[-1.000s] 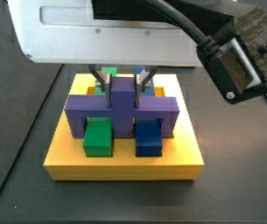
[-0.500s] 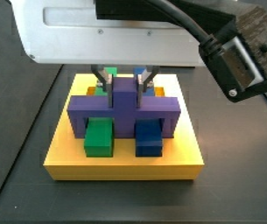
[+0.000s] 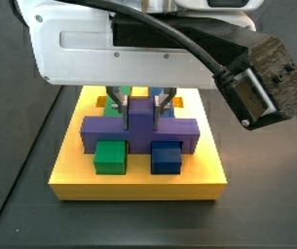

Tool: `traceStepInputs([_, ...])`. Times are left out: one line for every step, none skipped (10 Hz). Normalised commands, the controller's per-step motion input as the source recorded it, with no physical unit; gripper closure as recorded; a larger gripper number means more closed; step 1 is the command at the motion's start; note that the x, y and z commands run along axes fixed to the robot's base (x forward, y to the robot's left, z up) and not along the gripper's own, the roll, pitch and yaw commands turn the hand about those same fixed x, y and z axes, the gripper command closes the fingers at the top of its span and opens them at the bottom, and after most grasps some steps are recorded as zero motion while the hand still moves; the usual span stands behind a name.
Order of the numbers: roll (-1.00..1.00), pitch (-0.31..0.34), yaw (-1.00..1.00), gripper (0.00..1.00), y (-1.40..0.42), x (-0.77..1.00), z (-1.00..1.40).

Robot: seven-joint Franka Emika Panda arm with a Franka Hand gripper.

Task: Pick up the purple object. Move up. Place the purple object on the fixture. Regrasp the purple object. Move to above the board. Insert the purple object.
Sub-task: Insert the purple object.

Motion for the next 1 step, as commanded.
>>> traceStepInputs([0.0, 0.0, 0.0, 1.0, 0.0, 0.0, 0.0])
